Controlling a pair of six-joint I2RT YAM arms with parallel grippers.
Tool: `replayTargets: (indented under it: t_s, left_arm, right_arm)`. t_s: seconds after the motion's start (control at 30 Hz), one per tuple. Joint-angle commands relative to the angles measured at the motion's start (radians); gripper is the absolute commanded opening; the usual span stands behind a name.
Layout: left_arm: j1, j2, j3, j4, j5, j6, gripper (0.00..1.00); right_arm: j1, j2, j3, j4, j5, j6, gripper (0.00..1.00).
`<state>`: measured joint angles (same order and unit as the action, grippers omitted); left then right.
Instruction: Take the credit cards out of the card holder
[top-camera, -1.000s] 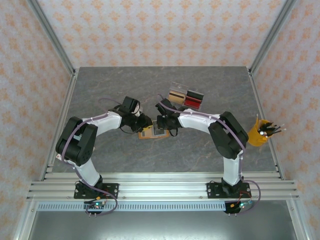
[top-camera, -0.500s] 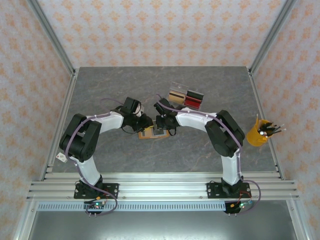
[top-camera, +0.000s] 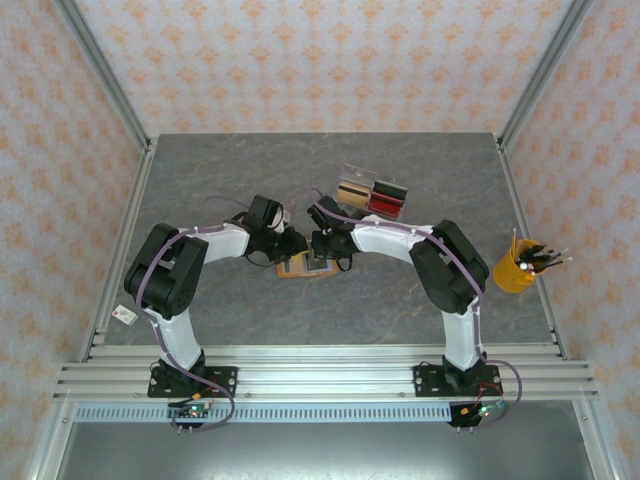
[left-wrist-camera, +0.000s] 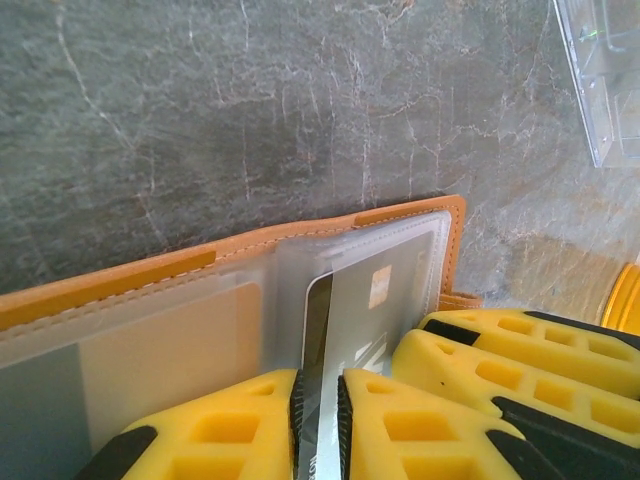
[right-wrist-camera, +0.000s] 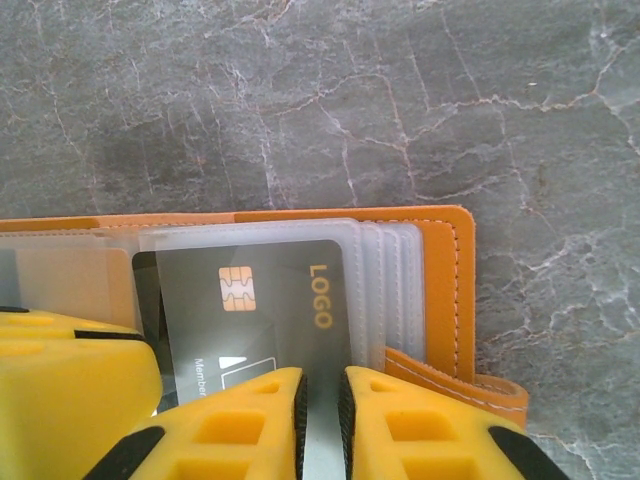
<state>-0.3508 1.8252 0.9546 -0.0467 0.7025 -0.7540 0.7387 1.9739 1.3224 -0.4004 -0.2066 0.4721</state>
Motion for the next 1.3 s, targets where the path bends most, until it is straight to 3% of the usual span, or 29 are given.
replayTargets:
  t_s: [0.0, 0.33, 0.93, 1.27]
  left_arm:
    - [0.012, 0.006, -0.004, 0.011, 0.002, 0.033, 0.21]
    - [0.016, -0.007, -0.007, -0.034, -0.038, 0.062, 0.19]
    - [0.018, 0.016, -0.001, 0.019, 0.027, 0.045, 0.14]
    - [0.042, -0.025, -0.023, -0.001, 0.012, 0.062, 0.01]
  right_arm:
    - [-0.004, 0.039, 0.006, -0.072, 0.008, 0.009, 0.19]
    - [-0.004, 0.051, 0.008, -0.075, -0.002, 0.008, 0.19]
    - [-0.004, 0.061, 0.007, -0.078, -0.019, 0.005, 0.17]
    - [-0.004, 0.059, 0.003, -0.082, -0.004, 0.012, 0.16]
